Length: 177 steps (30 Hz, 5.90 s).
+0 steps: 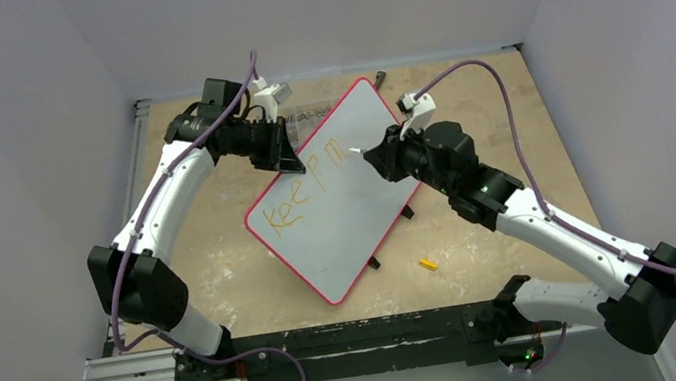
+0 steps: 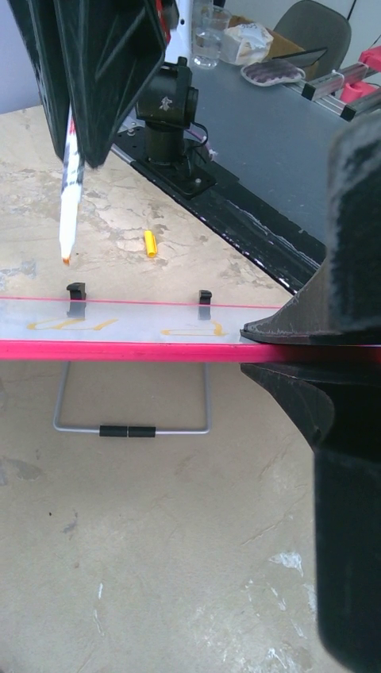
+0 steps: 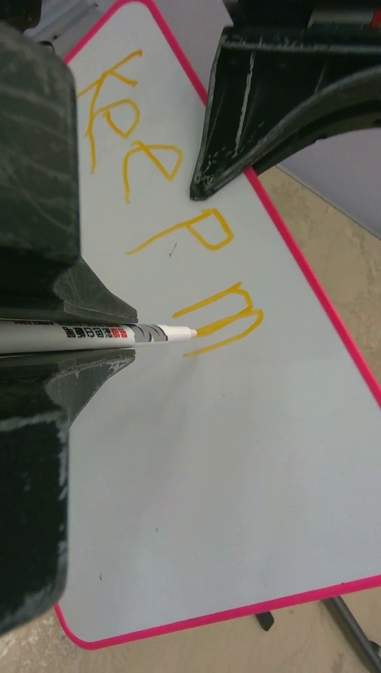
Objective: Write a sentence on the whiteboard
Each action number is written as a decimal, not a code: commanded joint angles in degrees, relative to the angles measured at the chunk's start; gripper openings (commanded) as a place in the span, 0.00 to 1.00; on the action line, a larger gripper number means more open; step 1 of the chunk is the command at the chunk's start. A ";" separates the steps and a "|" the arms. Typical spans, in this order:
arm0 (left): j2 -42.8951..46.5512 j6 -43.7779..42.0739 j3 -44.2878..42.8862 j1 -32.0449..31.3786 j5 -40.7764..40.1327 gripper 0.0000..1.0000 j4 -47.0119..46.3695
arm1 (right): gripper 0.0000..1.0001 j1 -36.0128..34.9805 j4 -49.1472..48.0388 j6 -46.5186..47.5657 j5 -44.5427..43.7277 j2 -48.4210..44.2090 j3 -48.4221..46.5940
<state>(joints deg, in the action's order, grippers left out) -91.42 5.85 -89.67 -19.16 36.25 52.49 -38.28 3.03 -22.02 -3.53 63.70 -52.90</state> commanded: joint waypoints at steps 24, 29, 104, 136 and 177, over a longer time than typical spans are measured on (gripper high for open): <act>-5.37 -7.78 -4.18 0.10 -1.03 0.00 2.70 | 0.00 3.31 -5.70 3.39 0.44 9.78 -9.29; -5.18 -7.78 -4.14 0.09 -1.01 0.00 2.68 | 0.00 3.52 -5.76 3.57 1.94 11.26 -9.88; -3.85 -7.48 -3.75 -0.08 -1.53 0.00 2.36 | 0.00 4.05 -3.16 4.26 0.41 12.10 -11.87; -2.86 -7.52 -3.41 -0.09 -1.09 0.00 2.32 | 0.00 4.49 -3.12 5.61 -1.98 15.23 -10.41; -1.93 -6.35 -2.49 -0.12 -4.54 0.00 2.03 | 0.00 6.11 3.10 5.78 -5.35 3.69 -7.65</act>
<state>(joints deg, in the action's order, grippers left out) -95.33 3.88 -93.08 -18.57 38.22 54.13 -32.67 7.29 -16.82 -8.43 68.03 -60.40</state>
